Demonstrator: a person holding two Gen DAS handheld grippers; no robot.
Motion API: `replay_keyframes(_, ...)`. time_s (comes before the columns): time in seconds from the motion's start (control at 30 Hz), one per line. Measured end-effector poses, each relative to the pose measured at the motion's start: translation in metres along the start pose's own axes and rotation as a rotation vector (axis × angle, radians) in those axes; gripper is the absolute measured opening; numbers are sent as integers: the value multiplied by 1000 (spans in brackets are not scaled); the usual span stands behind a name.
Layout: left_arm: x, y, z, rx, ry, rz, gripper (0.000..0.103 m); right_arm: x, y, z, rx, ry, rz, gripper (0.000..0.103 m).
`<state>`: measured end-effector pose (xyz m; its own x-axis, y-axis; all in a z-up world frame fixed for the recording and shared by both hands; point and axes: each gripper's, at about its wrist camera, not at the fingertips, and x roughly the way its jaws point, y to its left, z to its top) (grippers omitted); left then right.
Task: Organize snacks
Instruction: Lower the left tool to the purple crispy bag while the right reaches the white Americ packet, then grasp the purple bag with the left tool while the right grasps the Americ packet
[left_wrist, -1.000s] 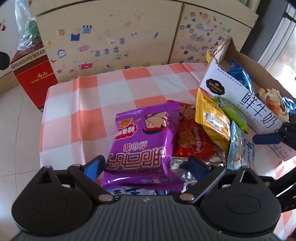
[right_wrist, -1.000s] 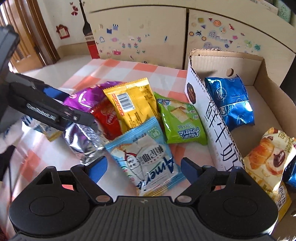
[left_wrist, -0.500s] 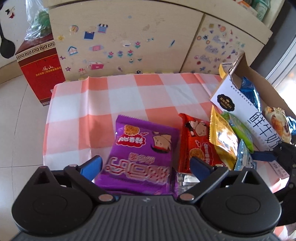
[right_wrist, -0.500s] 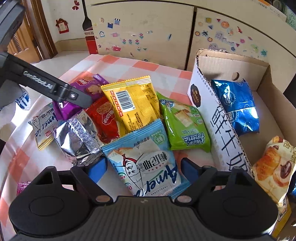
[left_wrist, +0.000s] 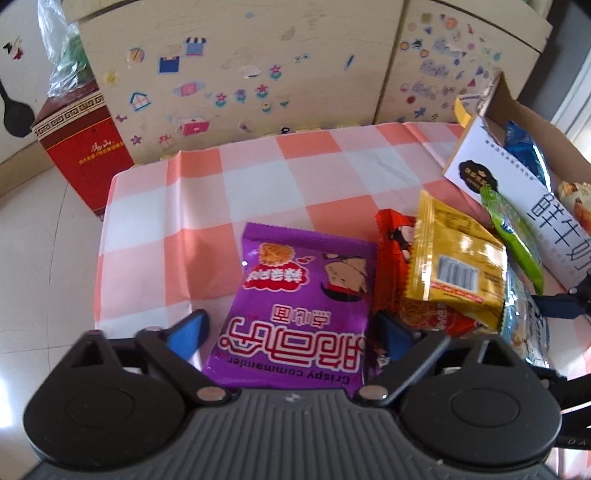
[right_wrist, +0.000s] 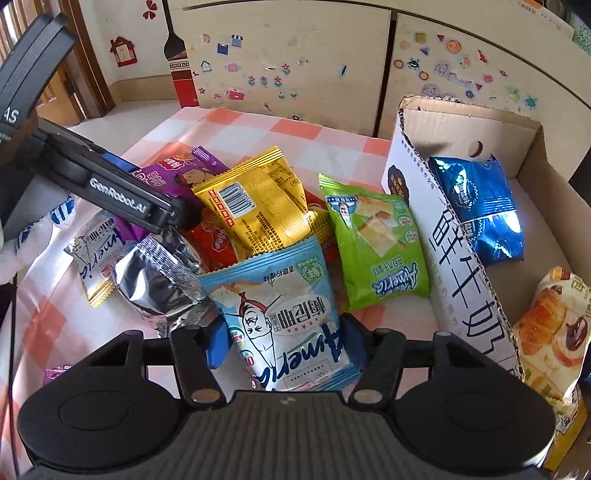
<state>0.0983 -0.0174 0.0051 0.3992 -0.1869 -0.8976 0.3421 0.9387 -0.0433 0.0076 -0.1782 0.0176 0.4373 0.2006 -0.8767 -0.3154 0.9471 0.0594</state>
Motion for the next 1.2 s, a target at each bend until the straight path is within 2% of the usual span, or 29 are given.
replay_keyframes(0.07, -1, -2, -2, 20, -3, 7, 72, -1, 1, 1, 2, -1, 3, 67)
replay_keyframes(0.17, -5, -5, -4, 67, -29, 9, 65, -3, 2, 2, 9, -2, -4, 66)
replay_keyframes(0.67, -24, -1, -8, 56, -87, 0, 64, -21, 2, 8, 40, -66, -5, 65)
replay_keyframes(0.93, -41, -1, -5, 60, -145, 31, 64, -30, 4, 11, 42, -101, -1, 65)
replay_keyframes(1.2, -47, -2, -3, 58, -169, 48, 64, -34, 6, 12, 42, -121, -5, 65)
